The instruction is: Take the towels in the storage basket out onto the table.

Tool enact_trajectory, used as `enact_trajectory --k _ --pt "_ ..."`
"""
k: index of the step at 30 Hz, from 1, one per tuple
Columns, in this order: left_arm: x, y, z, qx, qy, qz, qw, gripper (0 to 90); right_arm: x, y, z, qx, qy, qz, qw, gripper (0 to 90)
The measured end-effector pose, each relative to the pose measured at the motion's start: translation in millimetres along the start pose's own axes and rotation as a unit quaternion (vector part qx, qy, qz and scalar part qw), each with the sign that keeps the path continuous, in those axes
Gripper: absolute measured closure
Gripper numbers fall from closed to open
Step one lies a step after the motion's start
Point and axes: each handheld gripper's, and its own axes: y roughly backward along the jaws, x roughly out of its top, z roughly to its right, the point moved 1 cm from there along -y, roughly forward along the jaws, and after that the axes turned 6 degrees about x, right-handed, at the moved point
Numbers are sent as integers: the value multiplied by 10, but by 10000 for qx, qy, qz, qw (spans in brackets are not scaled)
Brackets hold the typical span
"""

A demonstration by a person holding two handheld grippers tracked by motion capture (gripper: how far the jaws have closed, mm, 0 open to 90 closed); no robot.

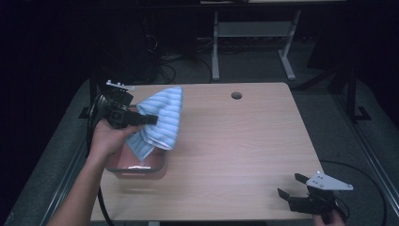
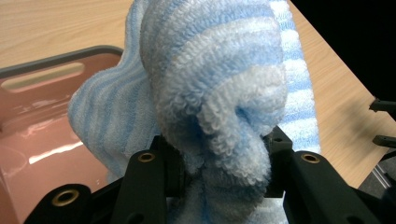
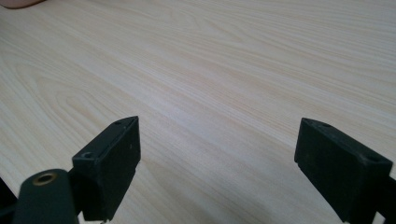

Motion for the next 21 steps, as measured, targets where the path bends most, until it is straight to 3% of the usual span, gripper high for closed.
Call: enact_trajectory --k 21 --pt "255 -281 430 -255 -391 -154 9988 618 11 15 11 -5 2 52 10000 138"
